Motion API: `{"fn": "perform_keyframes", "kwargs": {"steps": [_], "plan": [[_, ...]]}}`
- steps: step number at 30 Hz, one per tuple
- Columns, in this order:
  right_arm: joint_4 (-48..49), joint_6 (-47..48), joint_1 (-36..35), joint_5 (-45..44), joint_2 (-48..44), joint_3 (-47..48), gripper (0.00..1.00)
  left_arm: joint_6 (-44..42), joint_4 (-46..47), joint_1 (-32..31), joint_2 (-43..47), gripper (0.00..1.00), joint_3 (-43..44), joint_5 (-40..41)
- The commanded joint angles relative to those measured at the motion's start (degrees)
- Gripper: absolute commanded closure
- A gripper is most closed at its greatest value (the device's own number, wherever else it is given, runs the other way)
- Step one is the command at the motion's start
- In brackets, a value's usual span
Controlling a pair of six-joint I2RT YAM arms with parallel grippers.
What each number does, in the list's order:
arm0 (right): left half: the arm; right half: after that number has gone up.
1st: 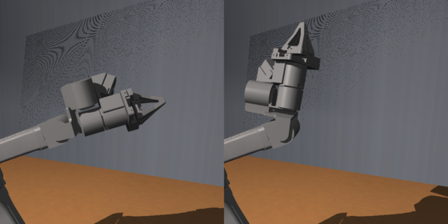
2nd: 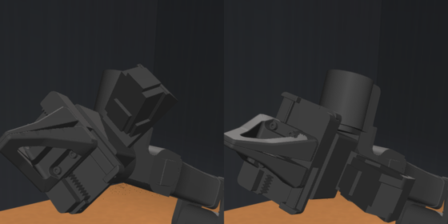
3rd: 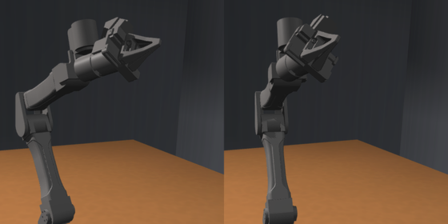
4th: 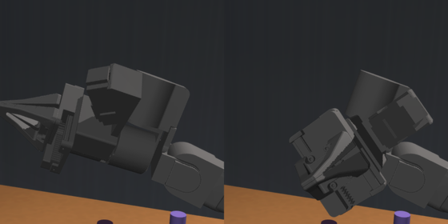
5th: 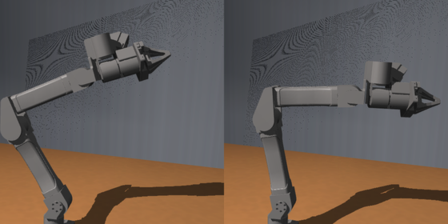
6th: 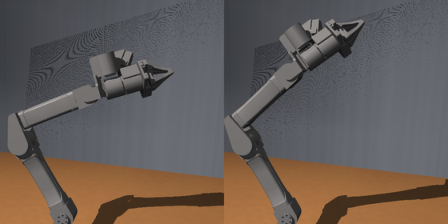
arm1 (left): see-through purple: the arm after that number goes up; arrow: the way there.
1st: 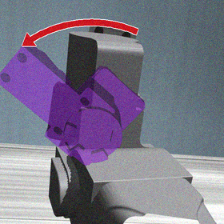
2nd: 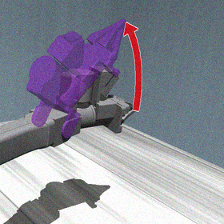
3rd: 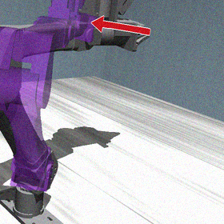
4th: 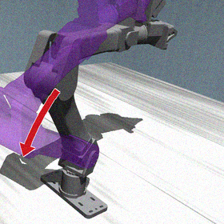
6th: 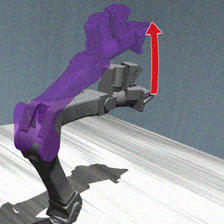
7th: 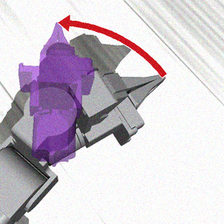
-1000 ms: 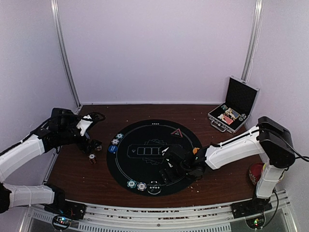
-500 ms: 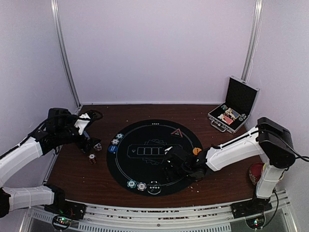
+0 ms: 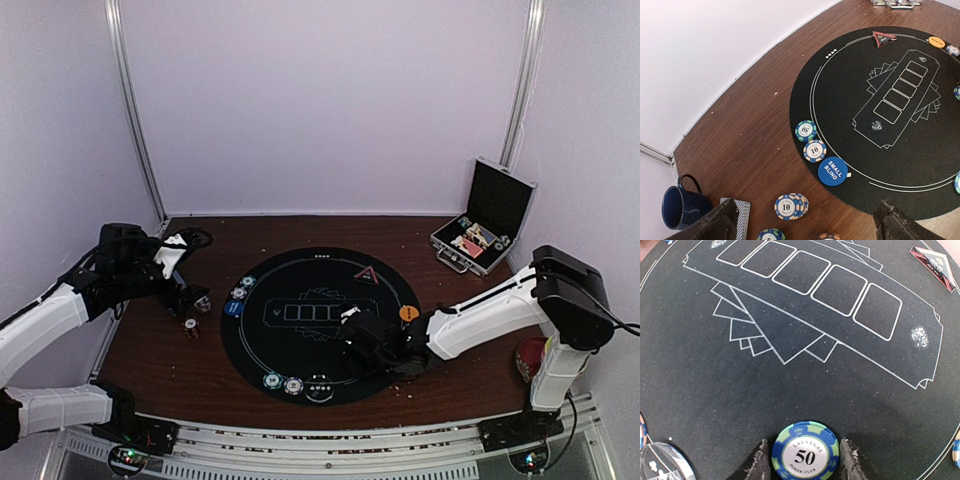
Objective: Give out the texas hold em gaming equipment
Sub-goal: Pick up the poker chip from the dealer area.
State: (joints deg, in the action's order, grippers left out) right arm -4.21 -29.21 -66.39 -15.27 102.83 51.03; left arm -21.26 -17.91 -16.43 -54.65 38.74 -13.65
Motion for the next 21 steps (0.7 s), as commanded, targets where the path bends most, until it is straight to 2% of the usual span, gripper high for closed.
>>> {"fn": "perform_keyframes", "kwargs": {"steps": [1,6,21], "plan": [[-5.46,-0.85,-1.42,0.18,0.47,-0.89,0.54,0.8,2.41,0.45,0.49,0.02,-0.42,0.4],[-5.37,-1.58,-1.66,-0.59,-0.94,-1.51,0.59,0.78,2.29,0.45,0.66,0.02,-0.33,0.41],[-7.27,-2.58,-0.89,-8.0,-8.27,-3.15,0.59,0.87,2.14,0.49,1.26,0.02,-0.6,0.3]]}}
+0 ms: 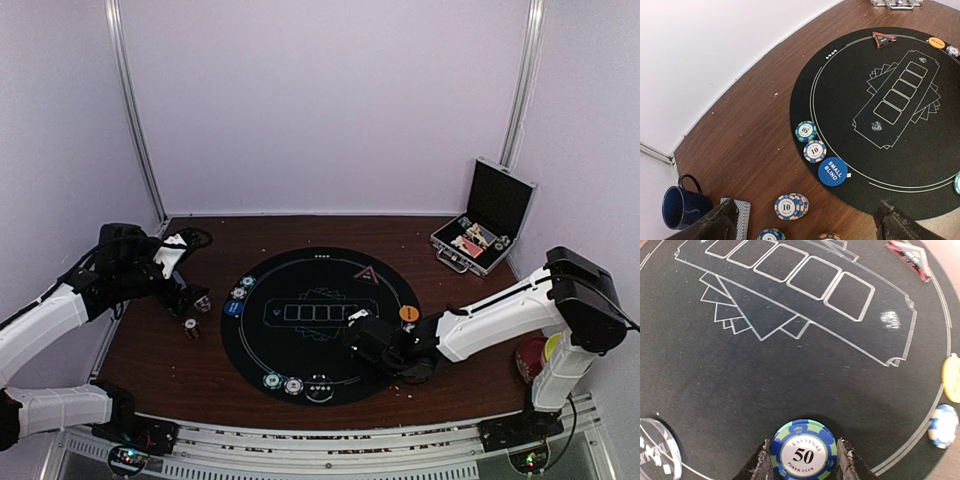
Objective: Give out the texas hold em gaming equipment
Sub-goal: Pick up the poker chip from the dealer area, then place the poker chip in the big blind area.
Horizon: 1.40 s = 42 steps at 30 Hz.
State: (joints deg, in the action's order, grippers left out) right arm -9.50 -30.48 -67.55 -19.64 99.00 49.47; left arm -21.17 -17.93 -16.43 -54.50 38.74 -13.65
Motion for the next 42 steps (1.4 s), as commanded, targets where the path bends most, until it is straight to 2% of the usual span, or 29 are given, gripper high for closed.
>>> {"fn": "perform_keyframes", "kwargs": {"steps": [1,16,32,42], "plan": [[-2.08,-1.48,0.54,-3.85,-5.43,-2.22,0.59,0.78,2.16,0.48,1.09,0.02,-0.53,0.18],[-0.67,-5.1,4.52,-5.12,-18.59,-15.78,0.59,0.78,1.96,0.54,1.06,0.02,-0.51,-0.15],[4.11,-3.44,10.19,-2.96,-15.54,-19.0,0.59,0.69,2.15,0.54,0.79,0.02,-0.6,0.01],[6.07,-2.76,10.56,-0.85,-13.3,-18.54,0.59,0.69,2.2,0.52,0.57,0.02,-0.61,-0.03]]}}
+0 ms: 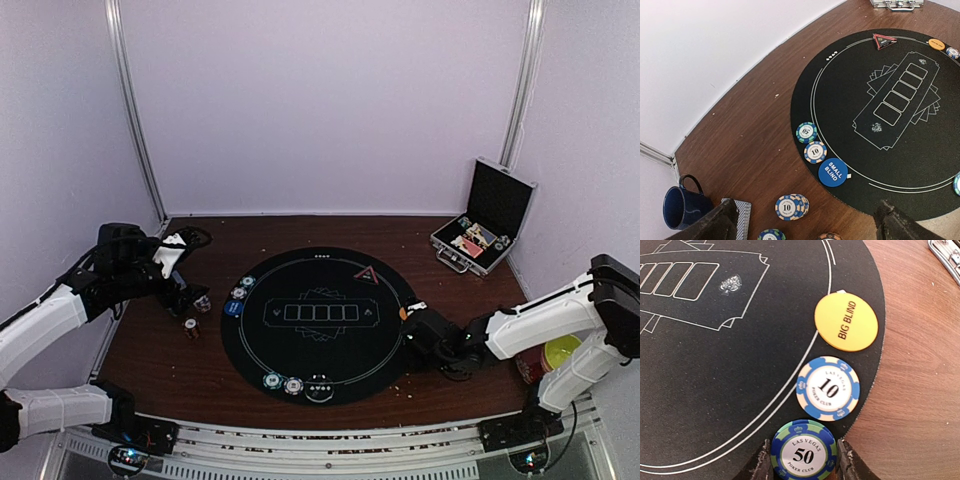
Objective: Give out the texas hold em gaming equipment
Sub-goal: Place the poker chip in the big blind area.
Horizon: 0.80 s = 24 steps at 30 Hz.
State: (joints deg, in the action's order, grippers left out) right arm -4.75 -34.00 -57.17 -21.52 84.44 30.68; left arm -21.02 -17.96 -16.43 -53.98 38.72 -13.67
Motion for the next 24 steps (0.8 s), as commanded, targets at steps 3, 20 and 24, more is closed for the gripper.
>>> {"fn": "perform_keyframes", "kwargs": {"steps": [3,20,24], "plan": [[1.27,0.85,0.18,0.92,2.38,0.98,0.59,0.54,2.28,0.6,0.01,0.02,-0.66,0.11],[-1.03,-0.2,-0.46,-0.71,1.8,1.94,0.32,0.45,2.25,0.59,-0.09,0.02,-0.66,0.16],[-2.91,0.49,-2.61,1.68,-1.89,3.3,0.25,0.45,2.22,0.58,-0.01,0.02,-0.66,0.39]]}}
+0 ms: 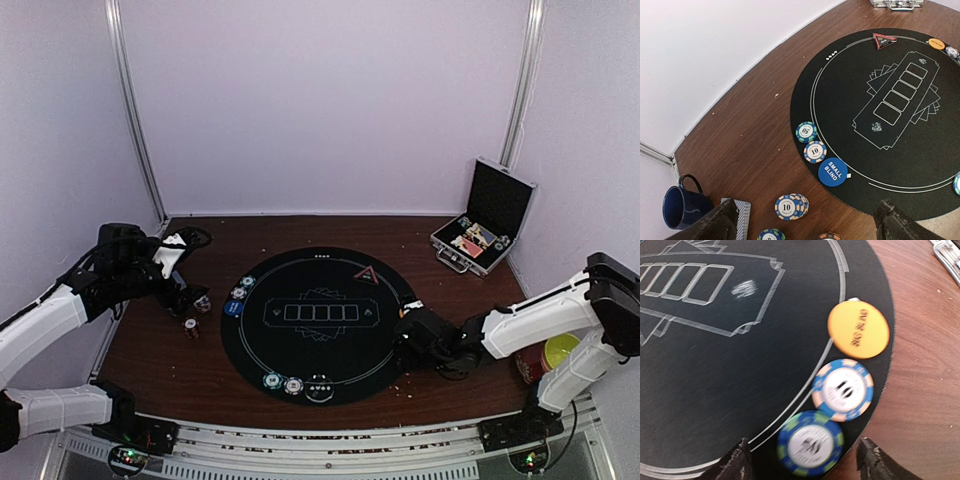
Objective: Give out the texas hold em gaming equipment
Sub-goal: Place the poker chip in the big blind area, then pick up the pile of poker chips from the pile of poker chips.
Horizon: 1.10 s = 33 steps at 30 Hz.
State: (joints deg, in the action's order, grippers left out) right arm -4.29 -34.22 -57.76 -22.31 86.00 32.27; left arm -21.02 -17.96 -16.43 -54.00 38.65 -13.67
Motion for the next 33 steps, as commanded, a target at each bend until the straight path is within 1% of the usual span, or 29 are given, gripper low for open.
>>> {"fn": "perform_keyframes", "kwargs": {"steps": [1,3,5,10,13,16,20,24,27,29,33], "plan": [[-4.32,0.97,-2.72,2.81,-4.41,2.43,0.24,0.45,2.23,0.6,0.03,0.02,-0.6,0.57],[-6.76,1.93,-3.86,2.97,-5.9,4.73,0.2,0.45,2.22,0.64,-0.02,0.02,-0.51,1.22],[-9.25,3.35,-4.72,3.12,-7.08,7.41,0.14,0.45,2.27,0.9,-0.02,0.02,-0.51,1.69],[-13.29,7.69,-5.09,2.49,-8.84,13.66,0.03,0.03,2.65,1.39,-1.13,0.02,-0.67,2.74],[-13.79,9.74,-5.09,1.05,-9.09,15.81,0.02,0.05,2.27,1.69,-3.31,0.02,-0.25,4.72],[-13.25,10.97,-5.11,-0.58,-8.59,16.74,0.02,-0.84,-0.88,2.61,-5.65,0.02,1.16,5.71],[-9.95,10.69,-5.08,-2.05,-8.92,14.2,0.01,-4.14,-6.5,3.0,-5.84,0.02,1.36,4.39],[-6.77,9.97,-5.18,-2.04,-10.47,11.03,0.01,-7.07,-9.55,2.98,-3.32,0.02,-0.75,2.55],[-6.07,9.63,-5.22,-2.3,-10.97,10.09,0.02,-9.39,-9.34,2.99,-2.9,0.02,-3.13,2.59],[-5.33,9.59,-5.32,-2.39,-10.95,9.52,0.02,-9.57,-8.21,3.12,-4.47,0.02,-4.25,3.63],[-4.93,9.47,-5.5,-2.93,-10.03,9.45,0.02,-10.38,-6.79,4.29,-9.52,0.04,-4.63,2.03]]}}
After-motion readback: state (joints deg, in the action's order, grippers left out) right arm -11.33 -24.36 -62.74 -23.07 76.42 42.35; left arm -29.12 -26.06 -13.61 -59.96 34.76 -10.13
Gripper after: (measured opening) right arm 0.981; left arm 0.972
